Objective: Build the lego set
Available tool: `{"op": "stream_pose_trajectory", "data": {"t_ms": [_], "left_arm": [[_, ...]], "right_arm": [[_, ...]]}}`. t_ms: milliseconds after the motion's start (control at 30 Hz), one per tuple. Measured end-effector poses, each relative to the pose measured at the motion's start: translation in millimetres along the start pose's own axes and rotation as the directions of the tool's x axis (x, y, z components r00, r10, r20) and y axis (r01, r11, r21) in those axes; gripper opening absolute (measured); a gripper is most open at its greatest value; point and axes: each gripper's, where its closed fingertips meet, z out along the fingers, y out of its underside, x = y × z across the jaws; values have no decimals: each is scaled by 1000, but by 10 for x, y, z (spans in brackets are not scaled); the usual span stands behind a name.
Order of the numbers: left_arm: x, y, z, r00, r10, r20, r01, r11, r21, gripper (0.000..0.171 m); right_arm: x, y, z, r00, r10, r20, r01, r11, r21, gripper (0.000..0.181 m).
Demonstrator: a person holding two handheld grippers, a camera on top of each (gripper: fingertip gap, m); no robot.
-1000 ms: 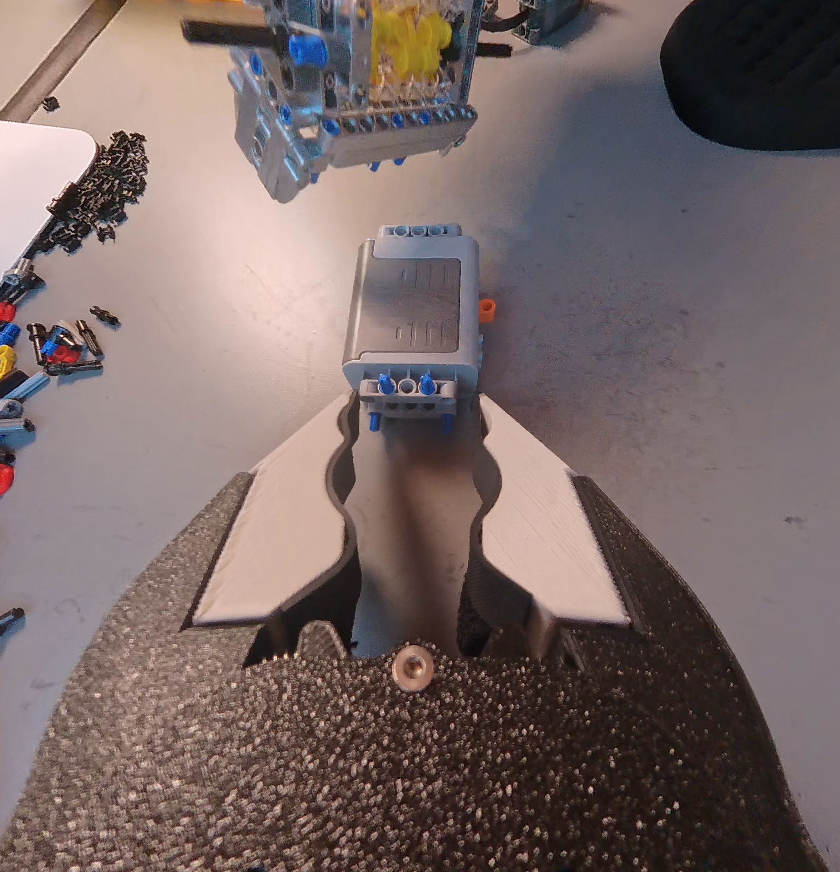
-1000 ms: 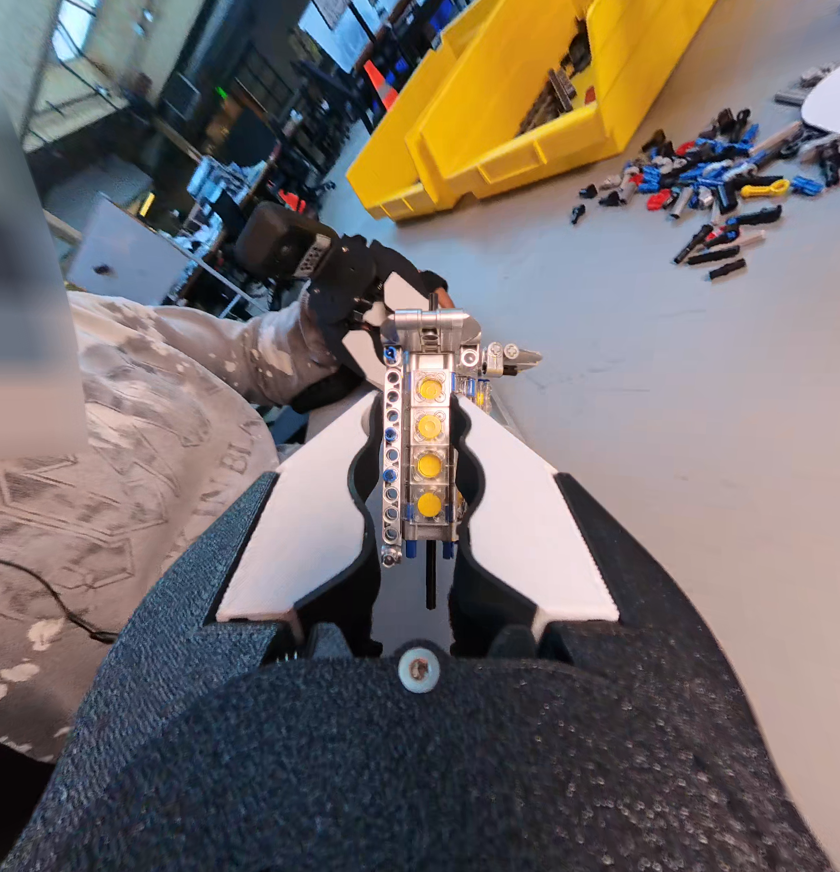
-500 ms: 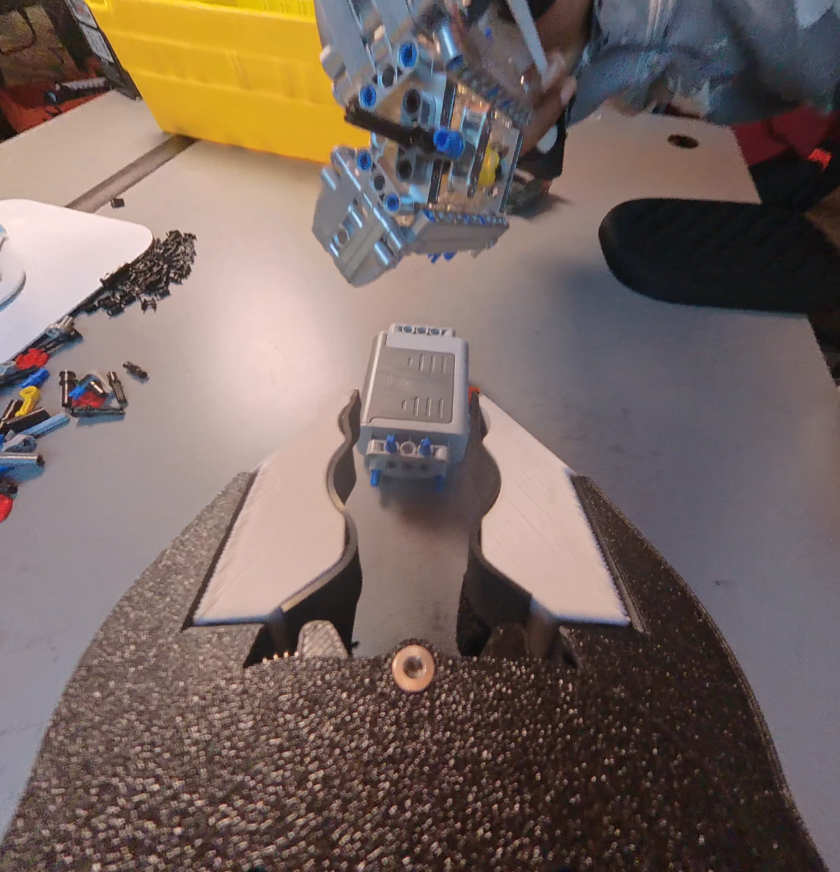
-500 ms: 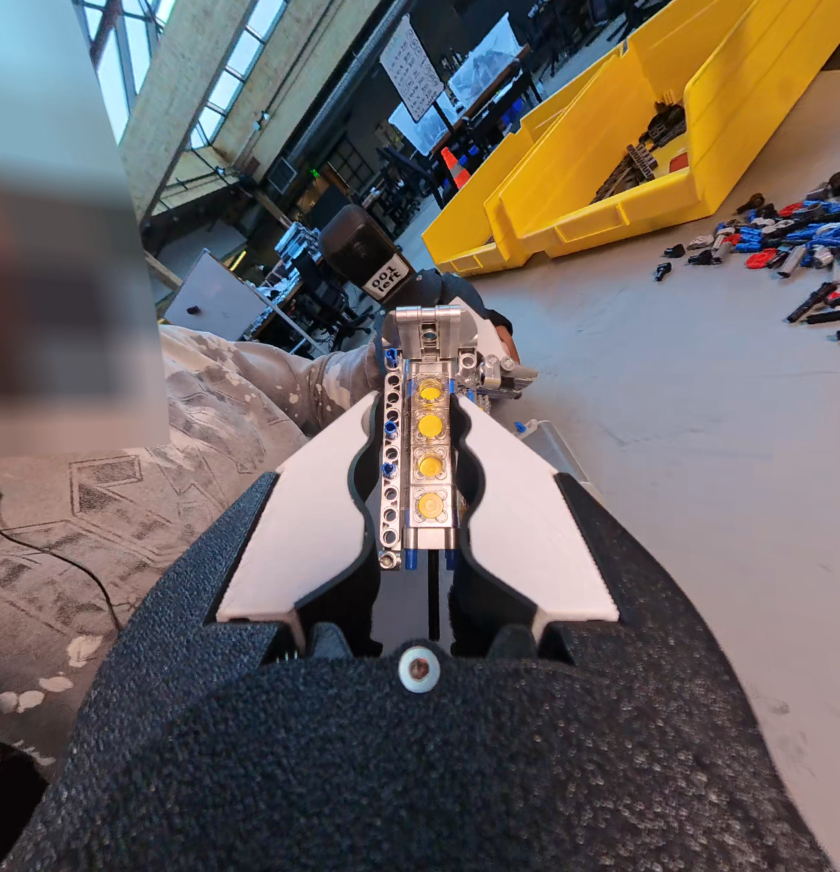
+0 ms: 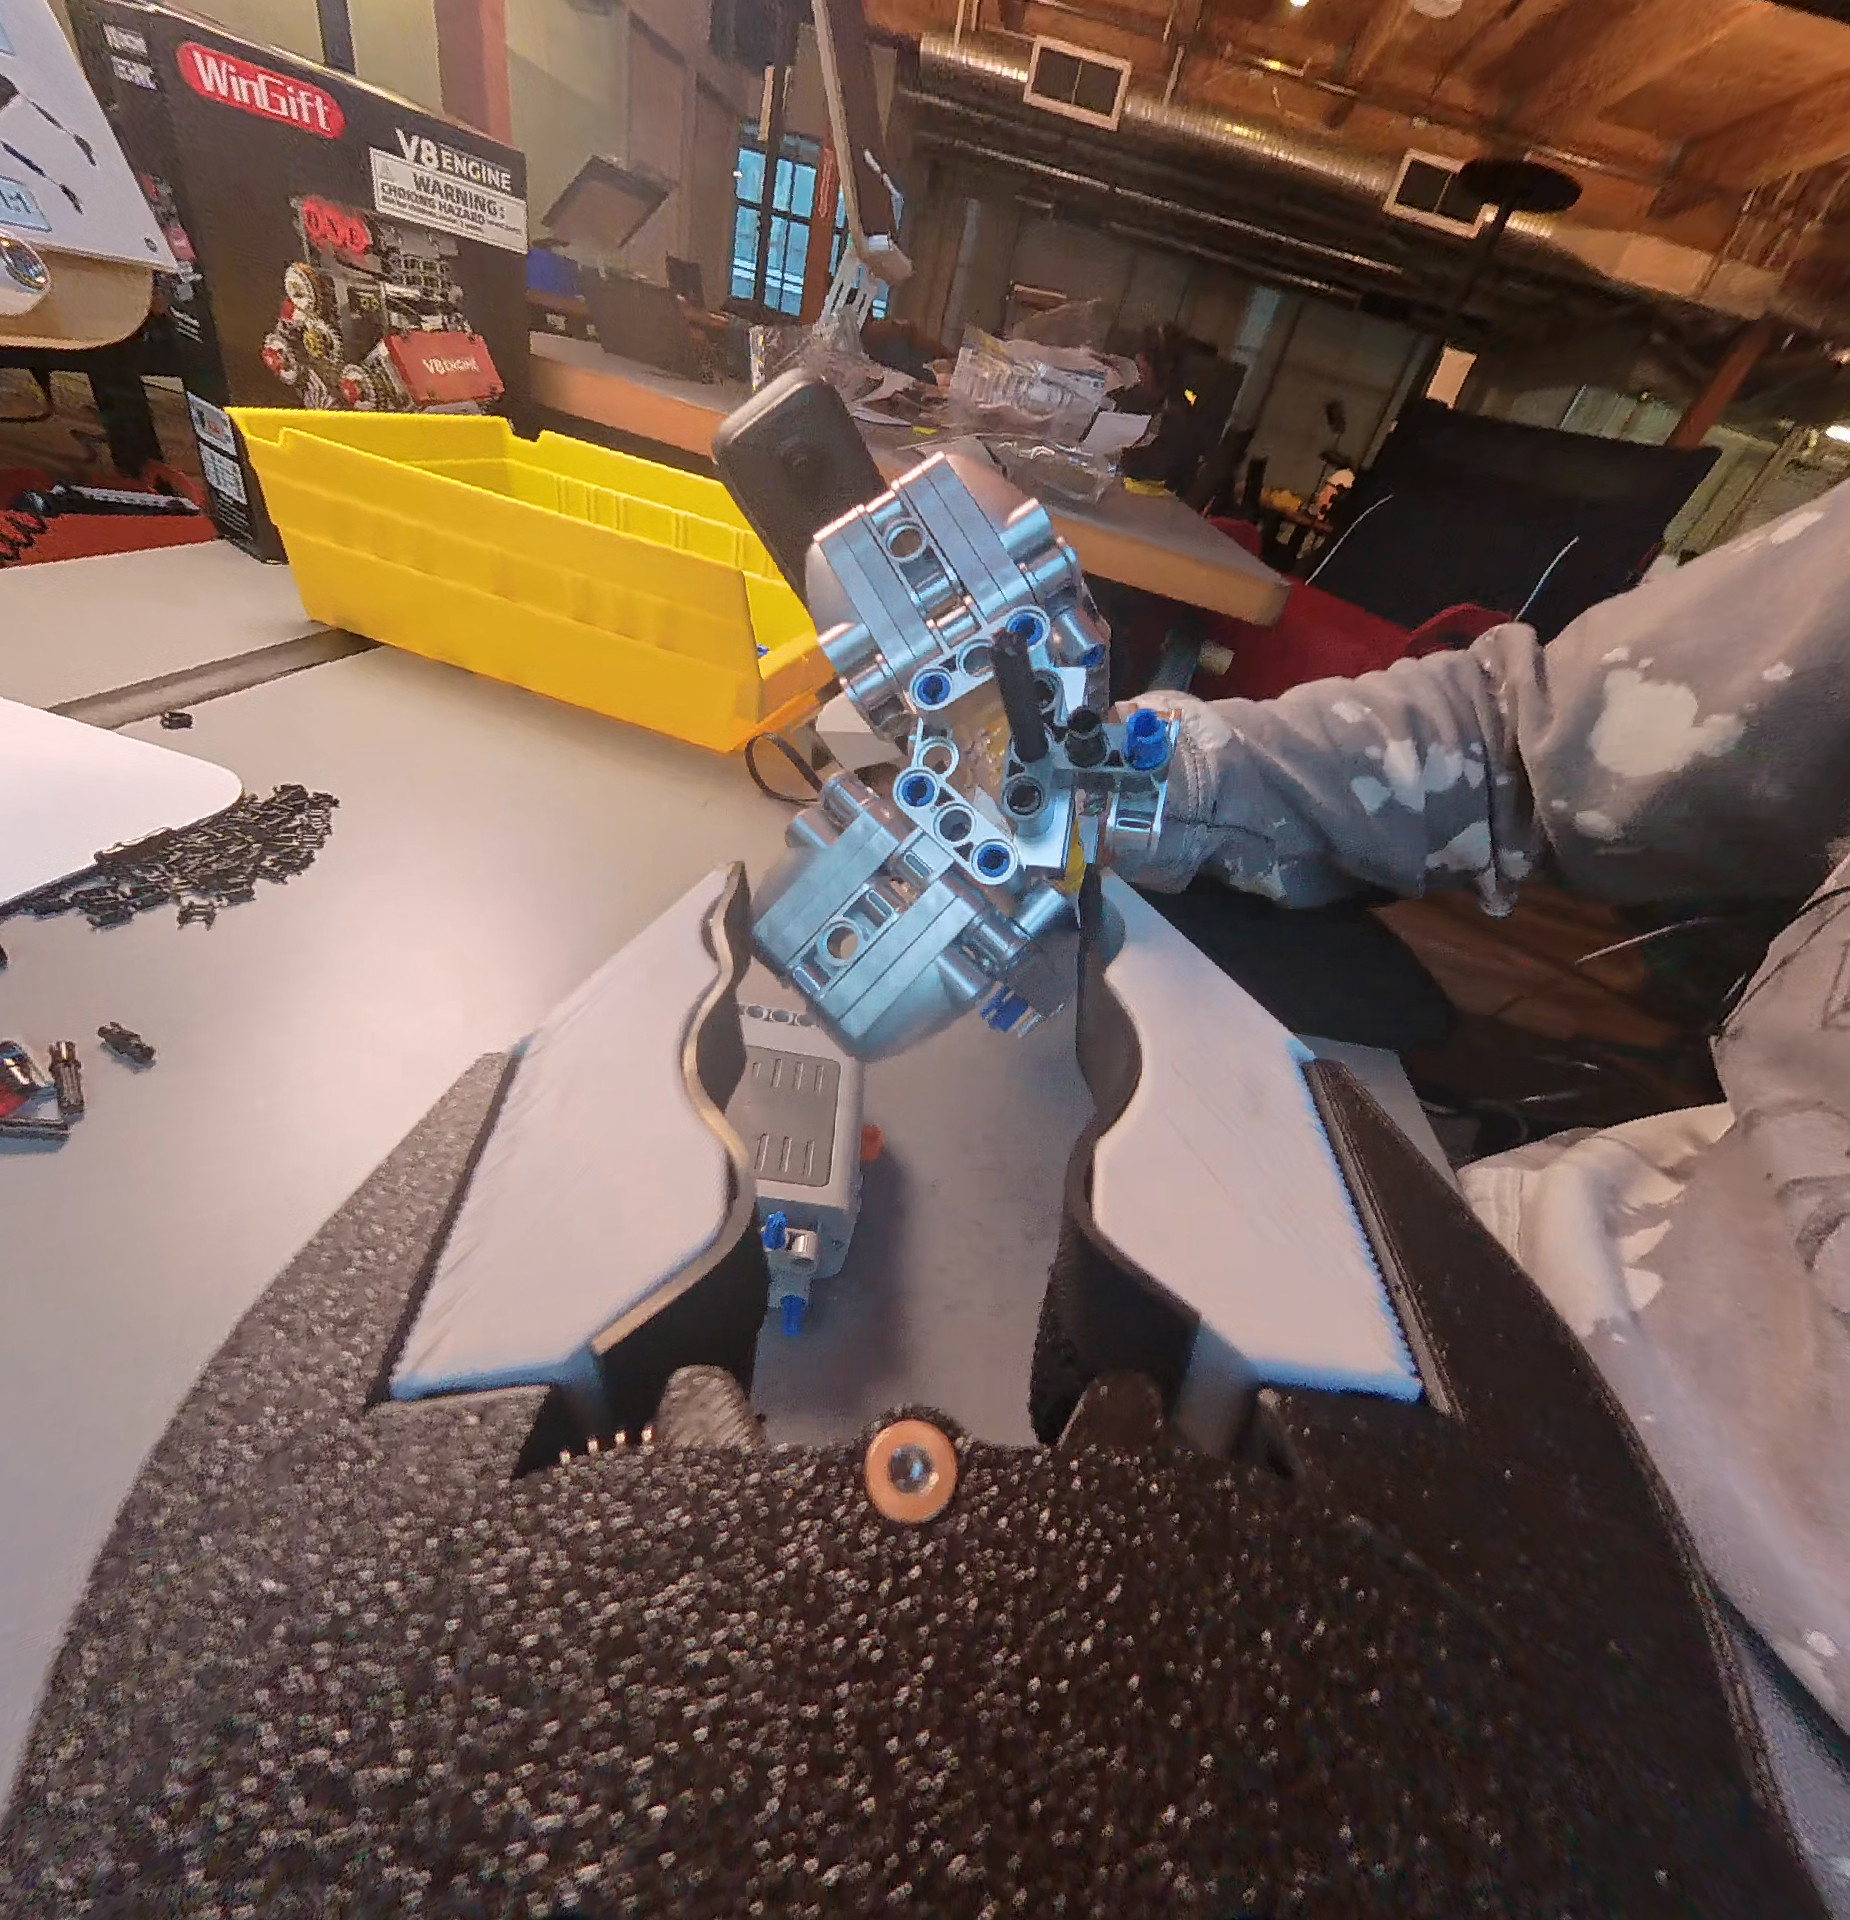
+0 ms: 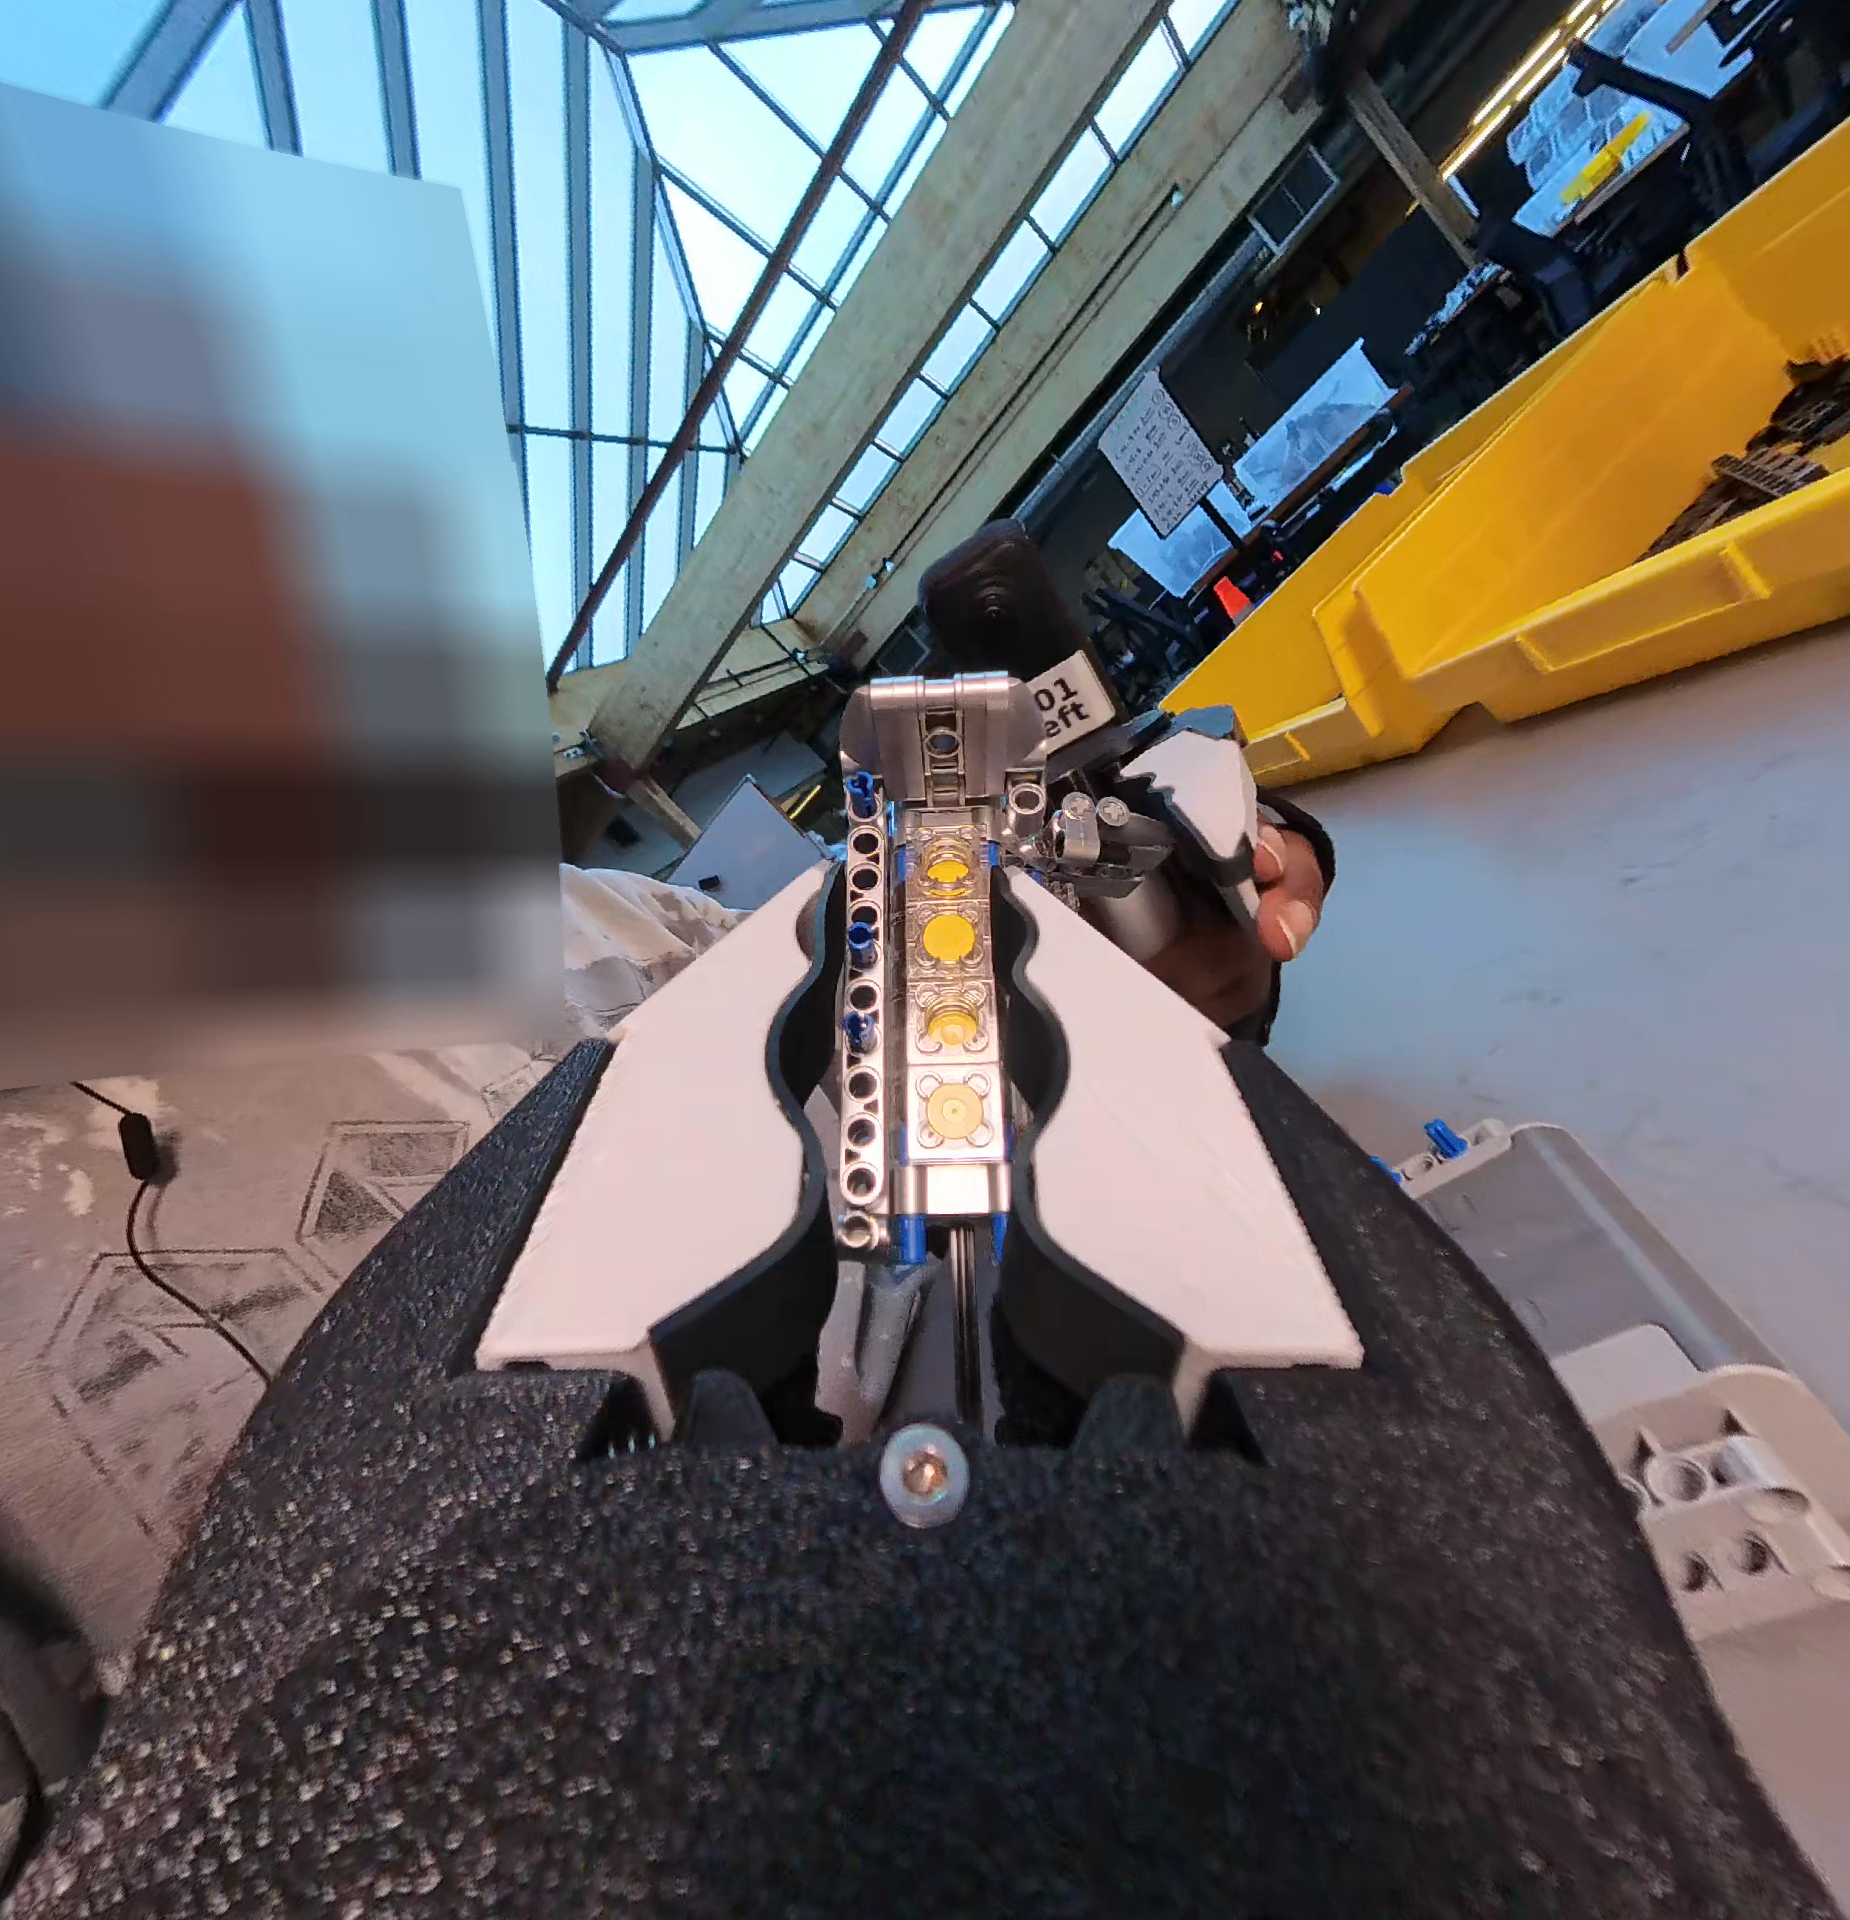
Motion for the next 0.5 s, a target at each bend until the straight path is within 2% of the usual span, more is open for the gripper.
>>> {"op": "stream_pose_trajectory", "data": {"t_ms": [233,367,400,500], "left_arm": [[-55,52,-28,989,-144,-40,143,989,-29,58],[-24,-7,-50,956,-273,-107,275,962,2,55],[-7,-13,-47,947,-297,-124,300,954,5,53],[32,6,-23,925,-346,-156,350,937,3,47]], "right_arm": [[143,27,-53,988,-76,-136,75,997,-15,24],[191,56,-96,975,-106,-197,105,994,-16,23],[214,82,-96,968,-123,-221,120,992,-27,27],[248,108,-107,954,-159,-254,157,987,-29,25]]}}
